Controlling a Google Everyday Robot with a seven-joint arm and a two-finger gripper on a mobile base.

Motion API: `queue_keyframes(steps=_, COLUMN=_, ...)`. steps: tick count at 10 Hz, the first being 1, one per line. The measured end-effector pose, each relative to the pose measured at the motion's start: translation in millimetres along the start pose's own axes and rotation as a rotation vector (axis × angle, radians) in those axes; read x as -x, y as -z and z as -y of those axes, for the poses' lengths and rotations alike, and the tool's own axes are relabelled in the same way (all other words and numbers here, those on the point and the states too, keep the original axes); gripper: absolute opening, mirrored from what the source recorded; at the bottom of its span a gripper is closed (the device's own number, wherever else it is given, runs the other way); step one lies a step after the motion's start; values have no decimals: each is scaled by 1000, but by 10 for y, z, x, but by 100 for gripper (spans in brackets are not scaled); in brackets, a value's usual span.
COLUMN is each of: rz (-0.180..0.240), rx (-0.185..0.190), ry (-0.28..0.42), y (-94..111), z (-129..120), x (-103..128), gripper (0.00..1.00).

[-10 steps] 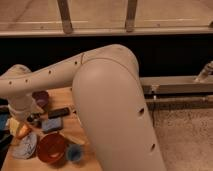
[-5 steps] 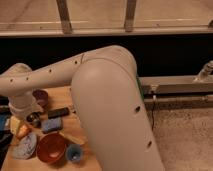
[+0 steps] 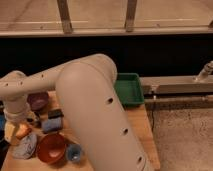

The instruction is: Place towel in red bowl

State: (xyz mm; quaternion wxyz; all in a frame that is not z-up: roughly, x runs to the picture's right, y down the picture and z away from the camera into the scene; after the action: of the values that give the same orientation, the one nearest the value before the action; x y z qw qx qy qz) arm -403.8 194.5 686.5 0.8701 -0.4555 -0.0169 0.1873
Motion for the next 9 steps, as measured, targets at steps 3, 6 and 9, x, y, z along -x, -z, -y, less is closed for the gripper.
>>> queue_keyframes(steps=3, rz=2, rx=95, ry=21, y=-318, z=-126, x=43, gripper=80)
queue_keyframes(steps=6, rz=10, rx=160, ry=-2, y=-607, z=-86, x=-43, gripper=80)
queue_keyframes(steps=9, rz=12, rx=183, ry=-32, y=-690, z=-31, x=-147, gripper=80)
